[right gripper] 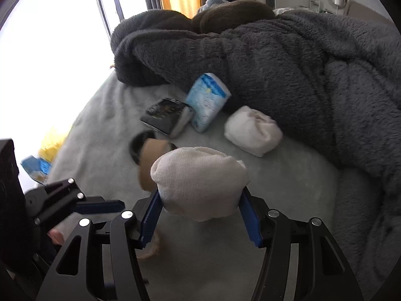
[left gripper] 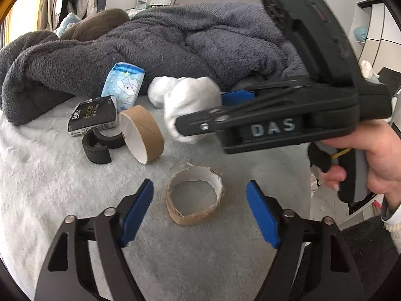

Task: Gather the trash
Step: 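Grasp the brown tape core with the left gripper while the right holds the tissue, then carry both items to the bin and open both grippers over it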

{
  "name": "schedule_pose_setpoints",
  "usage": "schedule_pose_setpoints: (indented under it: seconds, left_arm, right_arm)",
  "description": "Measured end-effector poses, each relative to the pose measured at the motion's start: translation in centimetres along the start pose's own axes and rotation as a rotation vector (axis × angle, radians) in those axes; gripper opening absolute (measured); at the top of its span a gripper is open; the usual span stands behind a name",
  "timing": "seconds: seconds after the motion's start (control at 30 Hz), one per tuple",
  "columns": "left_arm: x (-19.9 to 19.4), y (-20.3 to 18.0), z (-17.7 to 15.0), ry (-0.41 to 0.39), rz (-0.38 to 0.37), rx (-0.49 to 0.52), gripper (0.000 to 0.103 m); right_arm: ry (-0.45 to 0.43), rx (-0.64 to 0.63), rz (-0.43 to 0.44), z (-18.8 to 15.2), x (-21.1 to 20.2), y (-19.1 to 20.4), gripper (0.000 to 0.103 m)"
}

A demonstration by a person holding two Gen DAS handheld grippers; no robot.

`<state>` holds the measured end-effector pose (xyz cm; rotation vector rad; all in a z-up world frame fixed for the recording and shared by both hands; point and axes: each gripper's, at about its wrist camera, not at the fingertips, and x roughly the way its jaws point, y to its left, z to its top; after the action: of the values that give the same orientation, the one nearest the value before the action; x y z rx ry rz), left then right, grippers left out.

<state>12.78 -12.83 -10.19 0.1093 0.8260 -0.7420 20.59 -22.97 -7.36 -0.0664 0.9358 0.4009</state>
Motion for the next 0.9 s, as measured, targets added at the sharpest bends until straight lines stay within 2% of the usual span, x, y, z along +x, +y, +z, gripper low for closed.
schedule_pose_setpoints:
  seconds: [0.3,0.5,0.73,0.9]
  left_arm:
    - [1.2,0.2,0.1,0.026,0.014,-0.008,0.051]
    - [0.3,0.6,0.1,-0.003,0.044,-0.034,0.050]
    - [-3.4,3.7,0.1,-0.071,0.130,-0.132,0.050]
    - [-5.9,5.5,-0.1,-0.104,0.197,-0.195,0.050]
  right_arm:
    - [-0.005,0.011,-0.013,-0.6,-0.7,-1.1,0.059]
    - [-0.025,0.030,-0.016,-0.1,-1.5,-1.3,0.059]
    - [-0.069,0.051,0.012,0.9,-2.6,-0.1,0.059]
    - [-0.067,0.043,0.031,1.2,-2.2,1.7,0.059]
